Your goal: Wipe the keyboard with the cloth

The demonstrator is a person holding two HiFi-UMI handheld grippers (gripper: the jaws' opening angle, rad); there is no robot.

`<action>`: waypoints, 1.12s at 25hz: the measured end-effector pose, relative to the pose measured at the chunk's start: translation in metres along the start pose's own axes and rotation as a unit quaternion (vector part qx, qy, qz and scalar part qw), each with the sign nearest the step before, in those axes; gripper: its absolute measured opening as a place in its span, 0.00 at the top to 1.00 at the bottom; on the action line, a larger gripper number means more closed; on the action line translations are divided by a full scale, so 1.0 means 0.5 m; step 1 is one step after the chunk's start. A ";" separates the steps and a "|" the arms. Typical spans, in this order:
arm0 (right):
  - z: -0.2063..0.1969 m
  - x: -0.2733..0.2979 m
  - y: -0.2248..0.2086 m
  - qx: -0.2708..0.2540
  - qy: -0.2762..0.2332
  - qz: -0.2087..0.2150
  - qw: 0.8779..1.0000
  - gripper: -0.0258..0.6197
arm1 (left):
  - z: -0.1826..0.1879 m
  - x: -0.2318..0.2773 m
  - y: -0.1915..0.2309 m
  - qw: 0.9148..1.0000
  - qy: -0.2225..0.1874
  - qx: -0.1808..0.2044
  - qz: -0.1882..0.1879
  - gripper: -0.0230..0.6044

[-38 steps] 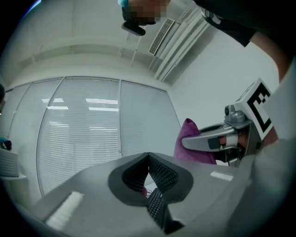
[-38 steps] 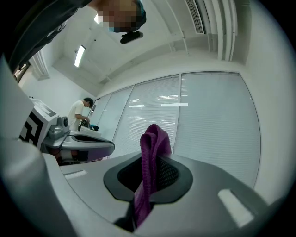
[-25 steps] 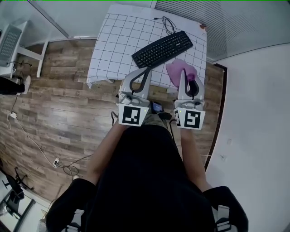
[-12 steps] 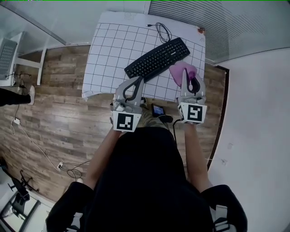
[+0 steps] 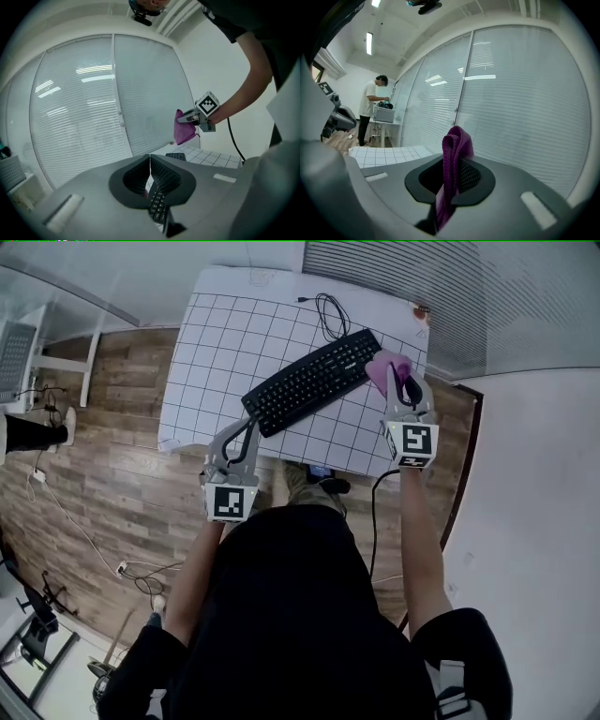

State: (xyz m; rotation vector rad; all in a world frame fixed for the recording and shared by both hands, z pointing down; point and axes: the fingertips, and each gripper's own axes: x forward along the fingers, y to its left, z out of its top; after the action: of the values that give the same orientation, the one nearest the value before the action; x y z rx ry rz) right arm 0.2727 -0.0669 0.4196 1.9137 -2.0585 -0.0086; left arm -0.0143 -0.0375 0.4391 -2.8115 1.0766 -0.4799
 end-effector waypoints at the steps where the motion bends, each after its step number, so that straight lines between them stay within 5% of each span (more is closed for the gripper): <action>1: -0.011 0.017 -0.015 -0.002 0.005 0.009 1.000 0.90 | -0.016 0.001 0.003 1.000 0.014 -0.002 0.006 0.96; 9: -0.139 0.175 -0.083 -0.019 0.069 0.070 0.995 0.89 | -0.166 0.006 -0.001 0.994 0.110 0.005 0.017 0.96; 15: -0.287 0.275 -0.059 0.000 0.163 0.142 0.976 0.89 | -0.289 0.033 -0.006 0.985 0.171 -0.001 -0.014 0.96; 21: -0.368 0.325 -0.072 -0.008 0.219 0.128 0.967 0.89 | -0.349 0.046 -0.002 0.980 0.199 -0.006 -0.029 0.95; 28: -0.408 0.359 -0.092 -0.004 0.244 0.106 0.964 0.89 | -0.441 0.066 -0.033 0.963 0.253 -0.005 -0.091 0.61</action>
State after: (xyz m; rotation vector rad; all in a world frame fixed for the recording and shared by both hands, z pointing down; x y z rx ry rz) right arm 0.3587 -0.2015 0.6443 1.4872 -1.8940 0.4574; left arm -0.0518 -0.0414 0.6593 -2.8831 0.8785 -1.2661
